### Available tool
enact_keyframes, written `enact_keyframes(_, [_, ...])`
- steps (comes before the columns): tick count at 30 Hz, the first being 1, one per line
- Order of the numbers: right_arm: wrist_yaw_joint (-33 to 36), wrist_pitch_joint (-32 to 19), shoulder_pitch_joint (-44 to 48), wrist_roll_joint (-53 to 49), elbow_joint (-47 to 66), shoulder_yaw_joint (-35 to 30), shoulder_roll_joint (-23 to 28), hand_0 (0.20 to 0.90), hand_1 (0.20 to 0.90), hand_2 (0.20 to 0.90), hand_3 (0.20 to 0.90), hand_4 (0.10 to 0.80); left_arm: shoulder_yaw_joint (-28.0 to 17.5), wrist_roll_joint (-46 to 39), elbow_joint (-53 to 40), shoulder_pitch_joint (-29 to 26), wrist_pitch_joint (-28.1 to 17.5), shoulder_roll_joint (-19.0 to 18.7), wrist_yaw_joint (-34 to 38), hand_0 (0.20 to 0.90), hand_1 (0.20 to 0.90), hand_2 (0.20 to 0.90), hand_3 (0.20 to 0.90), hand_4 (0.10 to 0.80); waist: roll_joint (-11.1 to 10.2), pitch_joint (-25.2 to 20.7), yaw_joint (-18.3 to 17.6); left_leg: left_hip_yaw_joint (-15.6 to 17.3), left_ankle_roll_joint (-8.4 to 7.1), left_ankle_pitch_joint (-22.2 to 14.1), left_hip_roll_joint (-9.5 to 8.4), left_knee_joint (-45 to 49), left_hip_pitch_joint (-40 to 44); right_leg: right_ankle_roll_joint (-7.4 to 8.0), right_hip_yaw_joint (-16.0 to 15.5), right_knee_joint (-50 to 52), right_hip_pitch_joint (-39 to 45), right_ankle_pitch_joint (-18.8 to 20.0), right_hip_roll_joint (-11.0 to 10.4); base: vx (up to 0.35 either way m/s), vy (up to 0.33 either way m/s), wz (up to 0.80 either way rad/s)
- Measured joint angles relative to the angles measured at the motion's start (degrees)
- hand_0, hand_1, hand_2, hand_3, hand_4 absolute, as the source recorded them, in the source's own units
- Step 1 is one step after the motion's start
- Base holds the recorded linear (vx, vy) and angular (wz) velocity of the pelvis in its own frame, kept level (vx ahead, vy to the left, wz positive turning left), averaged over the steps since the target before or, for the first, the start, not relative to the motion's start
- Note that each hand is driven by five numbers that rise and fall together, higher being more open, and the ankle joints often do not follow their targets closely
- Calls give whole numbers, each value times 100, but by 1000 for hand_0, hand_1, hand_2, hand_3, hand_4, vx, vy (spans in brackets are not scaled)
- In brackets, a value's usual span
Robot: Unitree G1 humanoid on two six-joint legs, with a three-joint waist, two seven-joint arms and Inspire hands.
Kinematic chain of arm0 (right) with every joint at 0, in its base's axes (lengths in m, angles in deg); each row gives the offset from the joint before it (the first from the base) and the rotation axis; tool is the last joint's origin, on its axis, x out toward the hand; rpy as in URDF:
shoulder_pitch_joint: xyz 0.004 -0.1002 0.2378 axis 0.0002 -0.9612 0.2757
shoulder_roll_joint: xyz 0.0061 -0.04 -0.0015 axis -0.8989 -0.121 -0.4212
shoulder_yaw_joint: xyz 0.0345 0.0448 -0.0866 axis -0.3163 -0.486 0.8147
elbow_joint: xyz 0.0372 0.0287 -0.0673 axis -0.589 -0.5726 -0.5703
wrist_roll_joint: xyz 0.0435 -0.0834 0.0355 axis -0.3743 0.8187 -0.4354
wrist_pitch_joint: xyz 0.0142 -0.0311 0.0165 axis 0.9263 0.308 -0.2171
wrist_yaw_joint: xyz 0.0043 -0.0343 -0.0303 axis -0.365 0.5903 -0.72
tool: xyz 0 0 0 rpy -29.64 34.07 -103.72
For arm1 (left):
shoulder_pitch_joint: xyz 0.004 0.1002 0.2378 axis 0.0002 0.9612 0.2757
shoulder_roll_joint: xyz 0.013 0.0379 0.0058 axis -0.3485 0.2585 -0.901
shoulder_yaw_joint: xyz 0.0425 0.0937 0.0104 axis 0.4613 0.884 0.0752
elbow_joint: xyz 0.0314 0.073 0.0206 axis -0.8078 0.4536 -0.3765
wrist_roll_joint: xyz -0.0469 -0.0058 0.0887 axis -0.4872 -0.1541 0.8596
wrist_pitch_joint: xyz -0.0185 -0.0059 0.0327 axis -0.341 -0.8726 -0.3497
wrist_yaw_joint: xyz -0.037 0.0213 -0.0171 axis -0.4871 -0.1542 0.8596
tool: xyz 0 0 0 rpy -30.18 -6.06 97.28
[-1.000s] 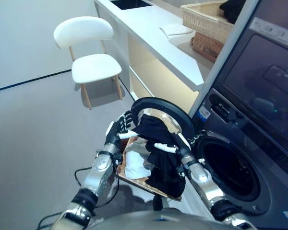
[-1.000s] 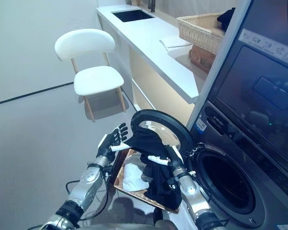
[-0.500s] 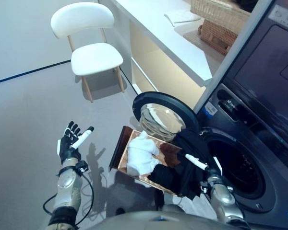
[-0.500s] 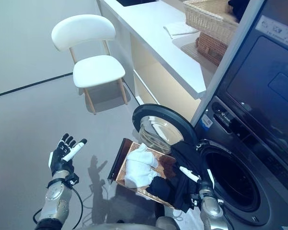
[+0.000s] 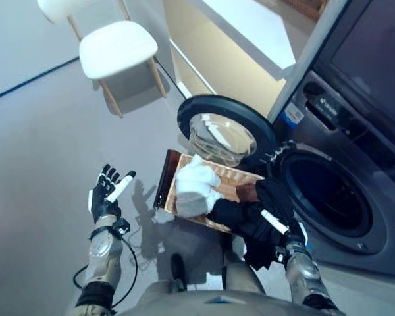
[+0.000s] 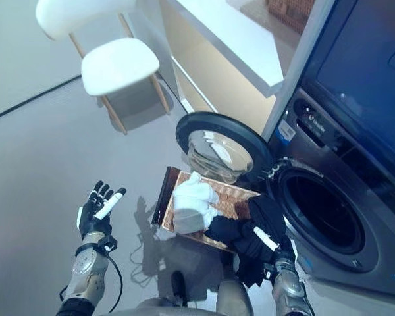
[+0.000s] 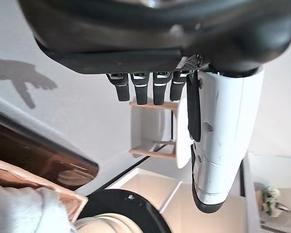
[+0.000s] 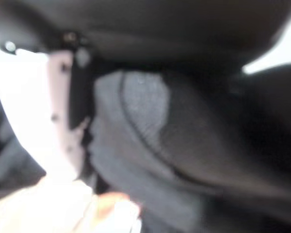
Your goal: Pick up the clothes and place them into the washing machine
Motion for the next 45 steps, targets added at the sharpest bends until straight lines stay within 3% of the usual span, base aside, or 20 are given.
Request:
enact_keyframes(2, [119, -38, 261, -166, -15, -112, 11, 200, 200, 200, 200, 300, 77, -122, -117, -122, -3, -2, 30, 900, 900, 900, 900, 800, 49, 262, -6, 43, 26, 53, -58, 0, -130, 0, 12, -14, -148, 77, -51, -41, 4, -2])
enact_keyframes(7, [318, -60, 685, -207, -8, -265, 61, 200, 200, 200, 200, 300, 211, -172, -430, -118, -73, 9, -78, 900, 900, 900, 900, 800, 177, 433, 19, 57, 20, 71, -61, -1, -393, -46, 18, -48, -401, 144, -51, -15, -20, 7])
enact_keyframes(18, [500, -331, 1948, -1114, -441, -794, 523, 200, 200, 200, 200, 300, 434, -322, -647, -219, -122, 3, -246, 900, 900, 900, 900, 800, 357, 537, 312, -109, 25, 114, -69, 1, -882, -79, -124, -48, -820, 169, -89, 1, -13, 11])
enact_keyframes(30, [868, -712, 2937, -2289, -842, -1688, 1018, 200, 200, 200, 200, 300, 424, -439, -843, -246, -241, -81, -198, 900, 900, 900, 900, 800, 825, 614, 537, -209, 36, 167, -109, 1, -1277, -77, -175, -1, -1215, 167, -139, 15, 17, 4])
enact_keyframes(37, [1123, -815, 3537, -2802, -1142, -2153, 1660, 200, 200, 200, 200, 300, 453, -439, -922, -391, -246, -116, -149, 900, 900, 900, 900, 800, 1086, 589, 651, -310, 55, 205, -188, 1, -1493, -48, -63, 125, -1539, 177, -205, 19, 15, -2])
enact_keyframes(45, [1374, -822, 4190, -3121, -1496, -2323, 2475, 200, 200, 200, 200, 300, 813, -548, -1120, -500, -254, -304, -198, 900, 900, 900, 900, 800, 1131, 579, 748, -304, 64, 241, -286, 1, -1738, 34, 210, 457, -2071, 109, -235, 14, -8, -9])
